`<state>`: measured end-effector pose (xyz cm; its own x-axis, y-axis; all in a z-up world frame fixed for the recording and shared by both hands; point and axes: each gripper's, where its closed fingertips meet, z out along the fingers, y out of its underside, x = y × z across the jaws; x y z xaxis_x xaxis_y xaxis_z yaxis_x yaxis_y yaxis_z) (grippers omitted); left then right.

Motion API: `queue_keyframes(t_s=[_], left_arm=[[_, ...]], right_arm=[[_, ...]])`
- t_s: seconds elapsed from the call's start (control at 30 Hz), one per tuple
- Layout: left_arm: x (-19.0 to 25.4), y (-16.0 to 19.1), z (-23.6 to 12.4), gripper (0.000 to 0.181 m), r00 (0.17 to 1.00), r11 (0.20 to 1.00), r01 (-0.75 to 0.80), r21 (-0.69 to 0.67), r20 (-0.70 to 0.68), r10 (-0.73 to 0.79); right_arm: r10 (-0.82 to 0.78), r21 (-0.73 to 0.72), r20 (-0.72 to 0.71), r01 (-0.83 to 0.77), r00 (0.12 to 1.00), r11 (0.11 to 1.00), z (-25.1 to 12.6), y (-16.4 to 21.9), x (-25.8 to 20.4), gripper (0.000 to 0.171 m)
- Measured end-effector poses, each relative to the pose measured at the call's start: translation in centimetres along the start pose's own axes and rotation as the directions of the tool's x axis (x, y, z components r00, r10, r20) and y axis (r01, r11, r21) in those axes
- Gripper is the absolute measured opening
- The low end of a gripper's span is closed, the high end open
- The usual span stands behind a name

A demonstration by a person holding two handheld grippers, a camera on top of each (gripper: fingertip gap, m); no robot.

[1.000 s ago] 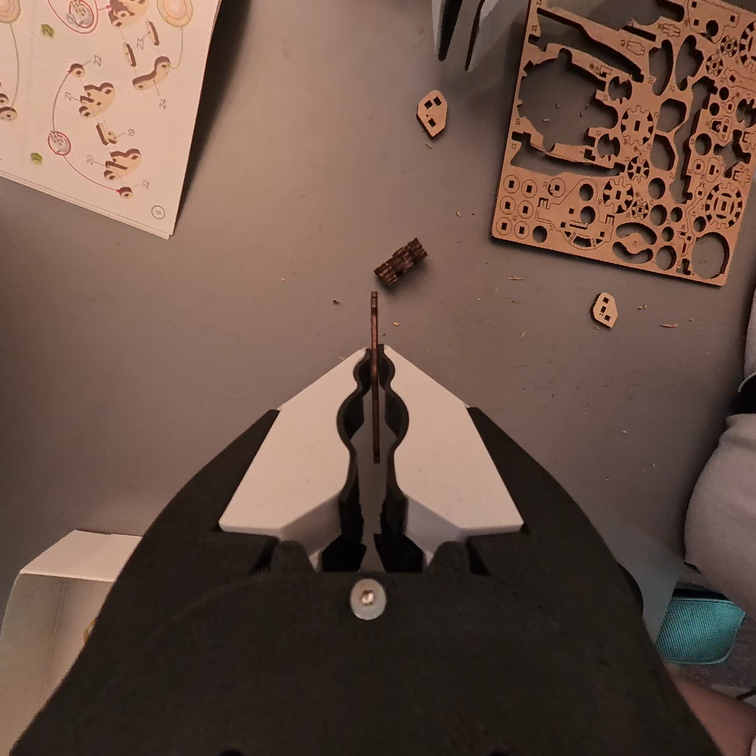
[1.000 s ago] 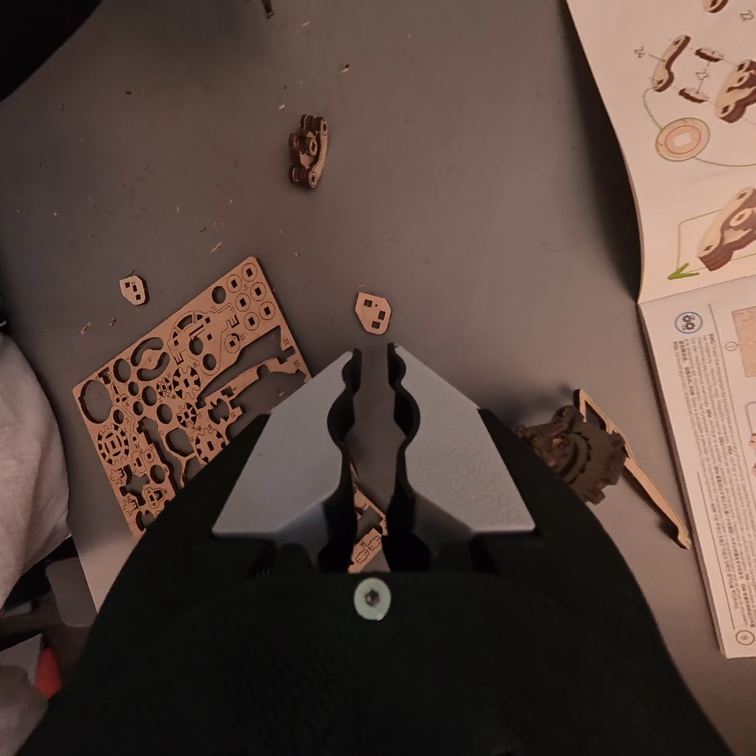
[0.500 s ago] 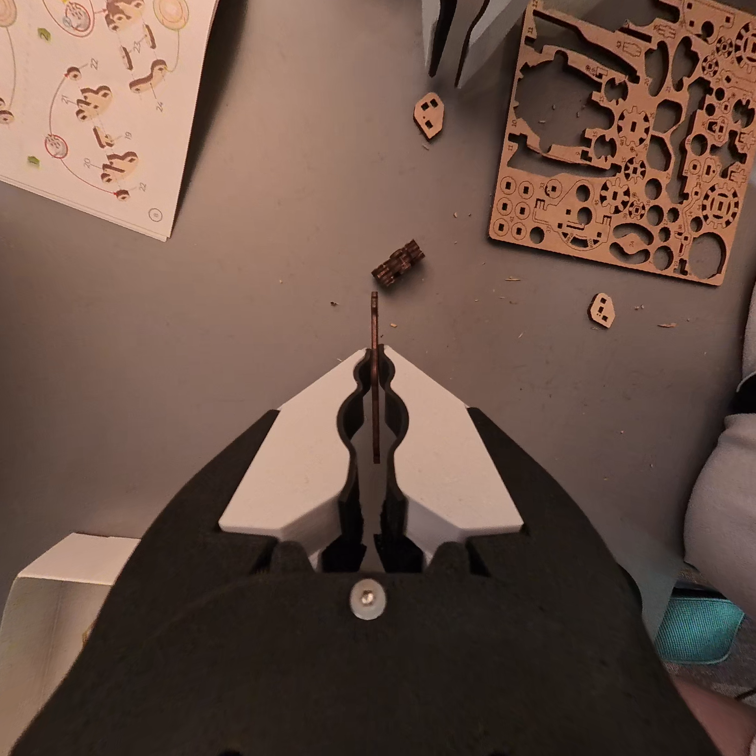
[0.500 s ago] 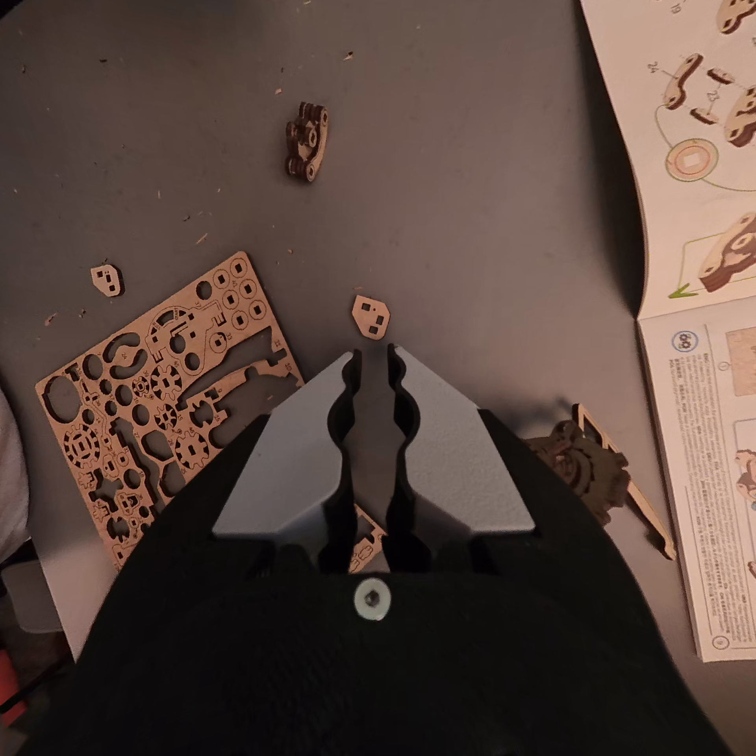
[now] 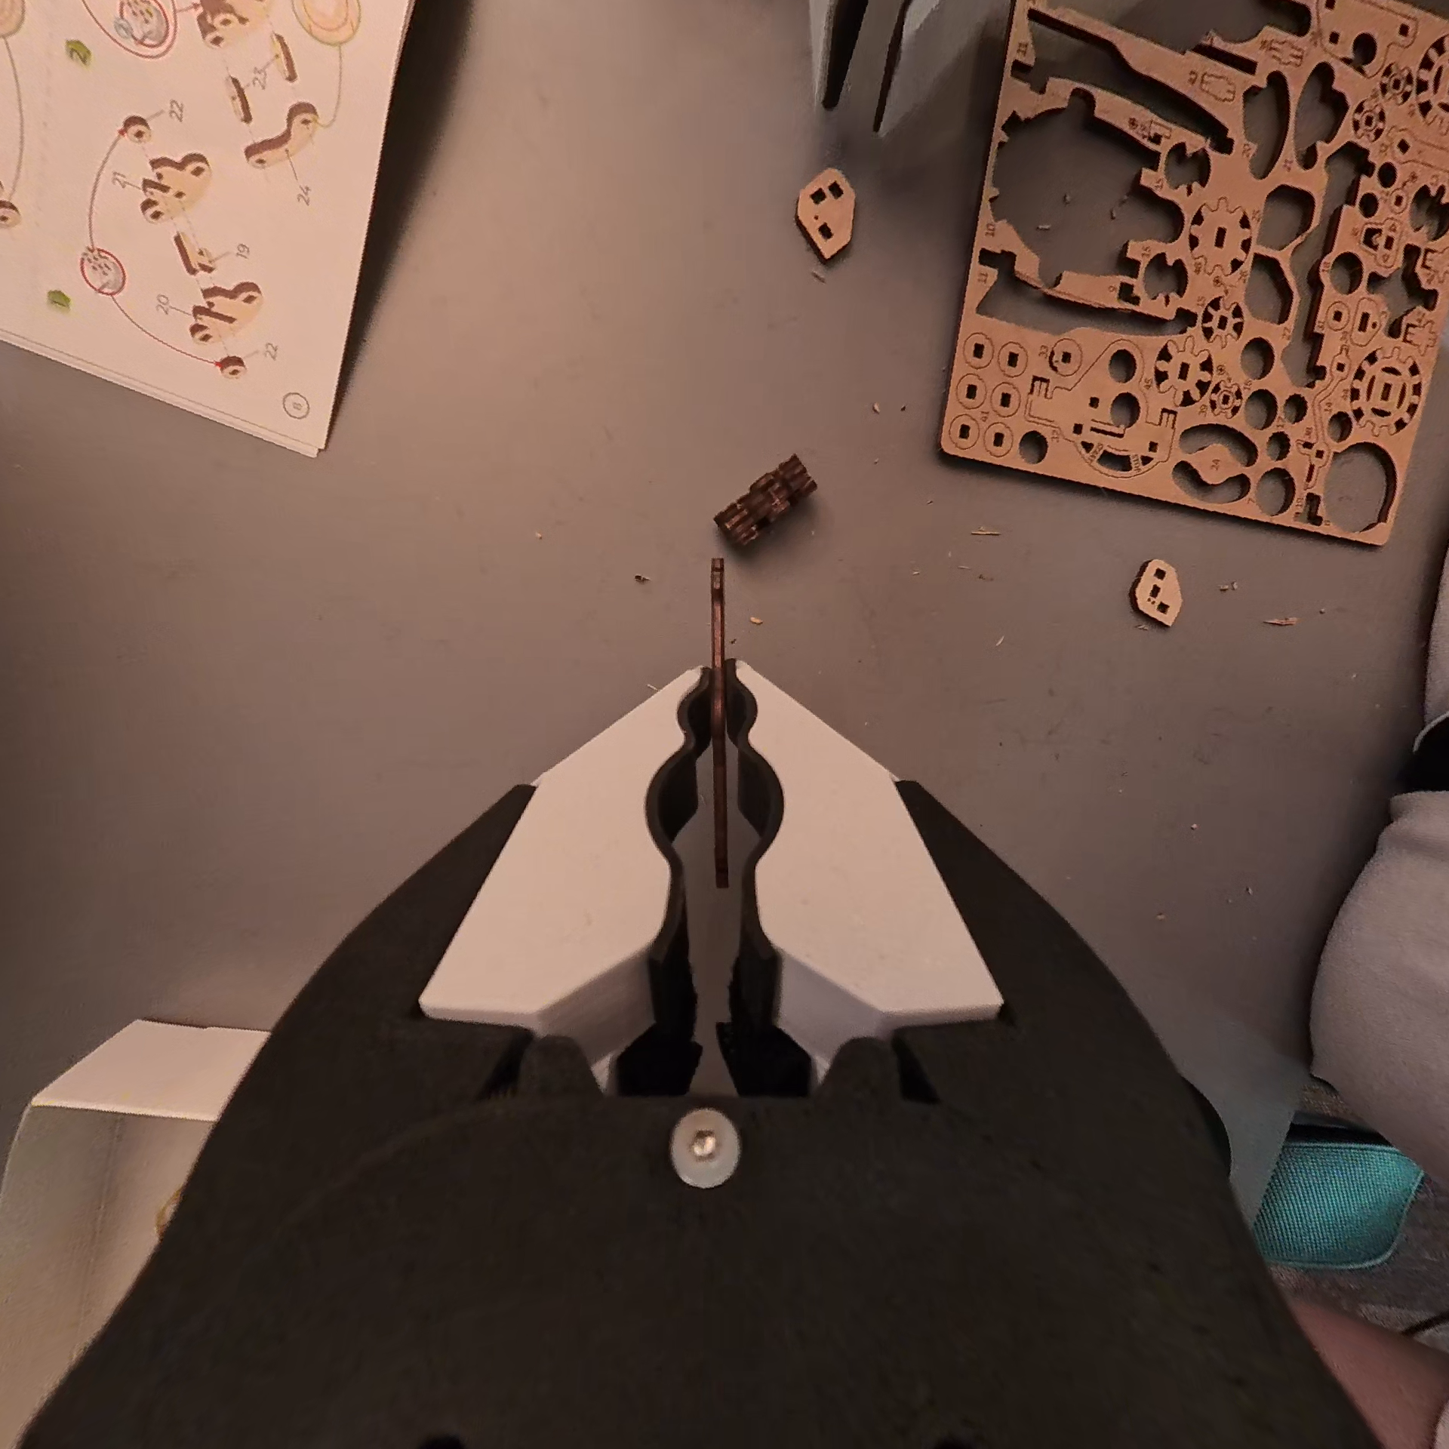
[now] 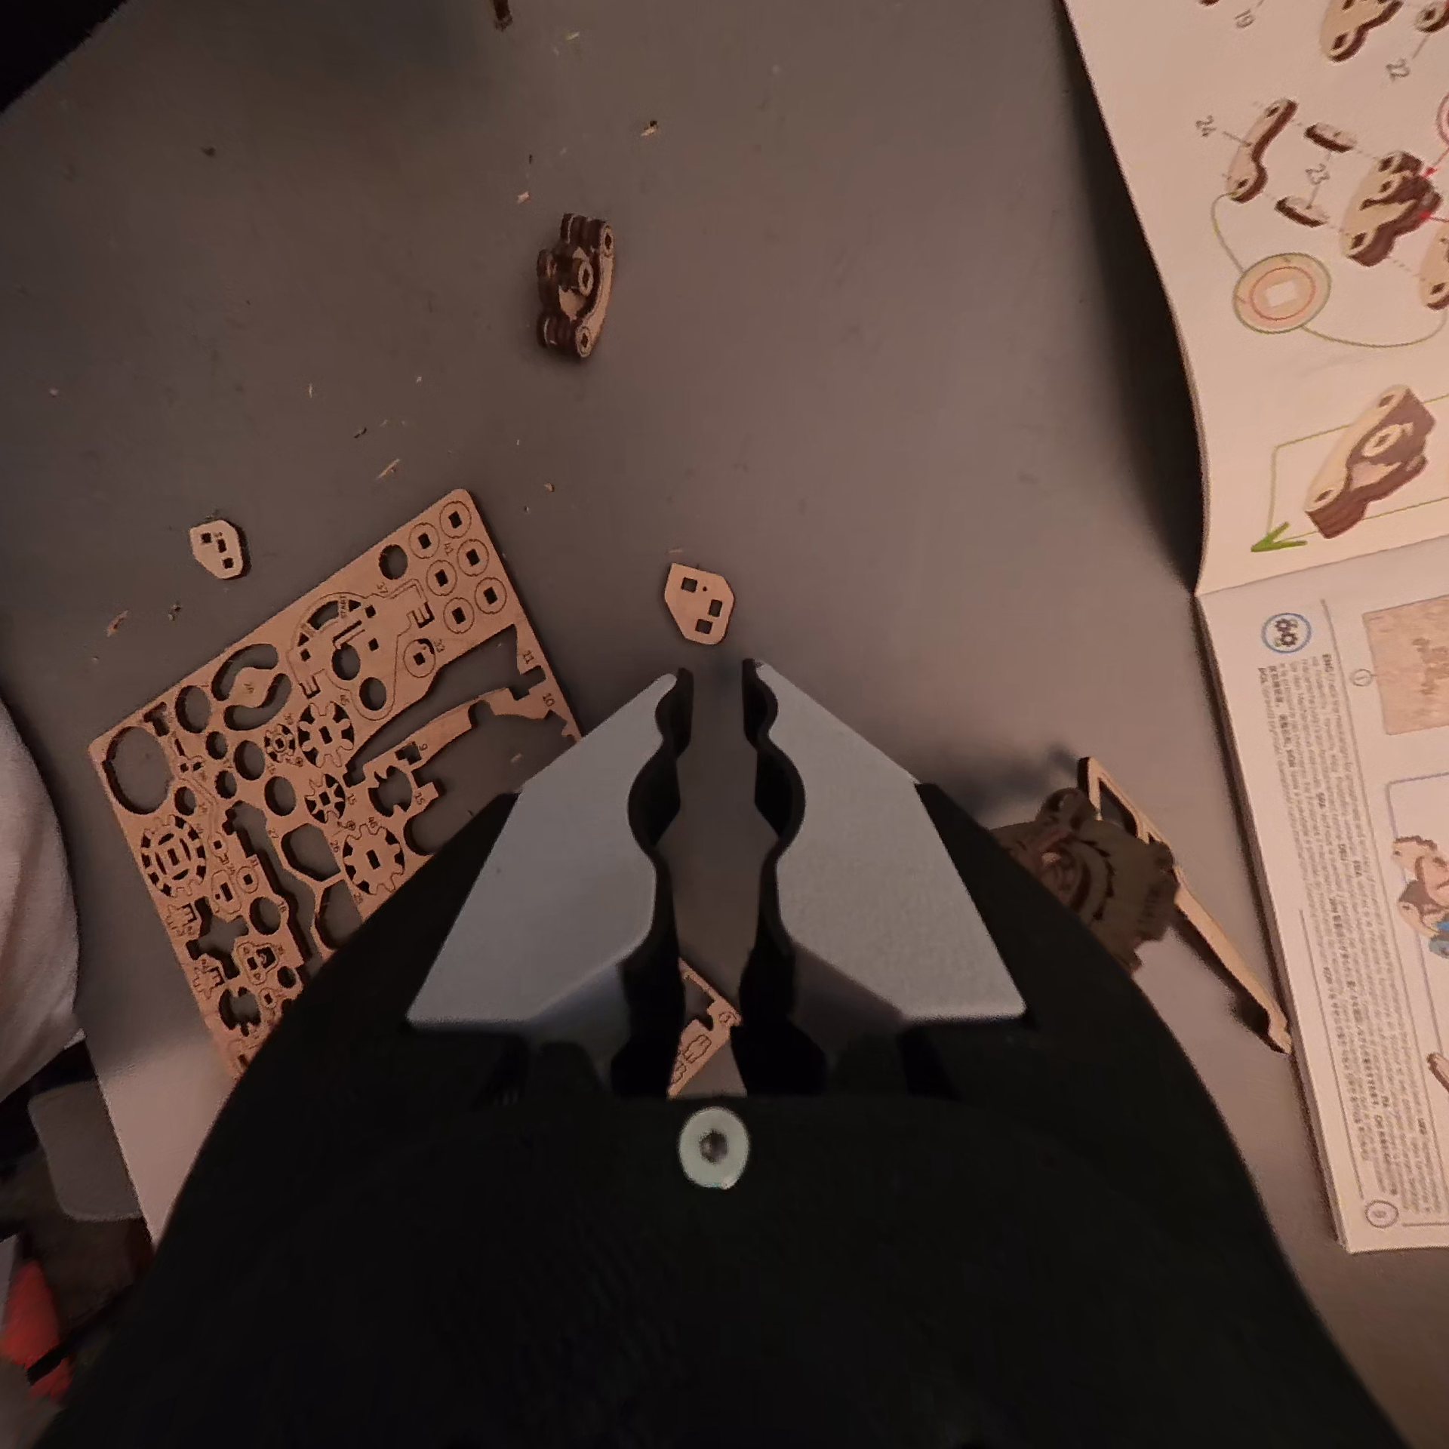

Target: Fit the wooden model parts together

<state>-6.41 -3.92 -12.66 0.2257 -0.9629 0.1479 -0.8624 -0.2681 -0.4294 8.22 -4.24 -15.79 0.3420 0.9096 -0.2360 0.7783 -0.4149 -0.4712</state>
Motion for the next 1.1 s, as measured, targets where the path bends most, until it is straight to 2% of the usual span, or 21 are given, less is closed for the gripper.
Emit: queue_keyframes(t_s=[0.33, 0.9, 1.1], left_arm=[[0.0, 0.0, -0.1, 0.0, 1.0, 1.0, -0.001, 0.002, 0.001, 0.001], [0.1, 0.0, 0.0, 0.0, 1.0, 1.0, -0.003, -0.003, -0.001, 0.003], [0.0, 0.0, -0.1, 0.0, 1.0, 1.0, -0.003, 0.001, 0.002, 0.003]], right_arm=[[0.04, 0.021, 0.039, -0.041, 0.998, 0.999, -0.4, -0.1, -0.1, 0.012], [-0.02, -0.027, 0.005, 0.02, 1.0, 0.999, 0.9, 0.2, -0.4, 0.012], [-0.042, -0.018, 0.053, 0.043, 0.998, 0.999, 1.3, -0.1, -1.6, 0.012]])
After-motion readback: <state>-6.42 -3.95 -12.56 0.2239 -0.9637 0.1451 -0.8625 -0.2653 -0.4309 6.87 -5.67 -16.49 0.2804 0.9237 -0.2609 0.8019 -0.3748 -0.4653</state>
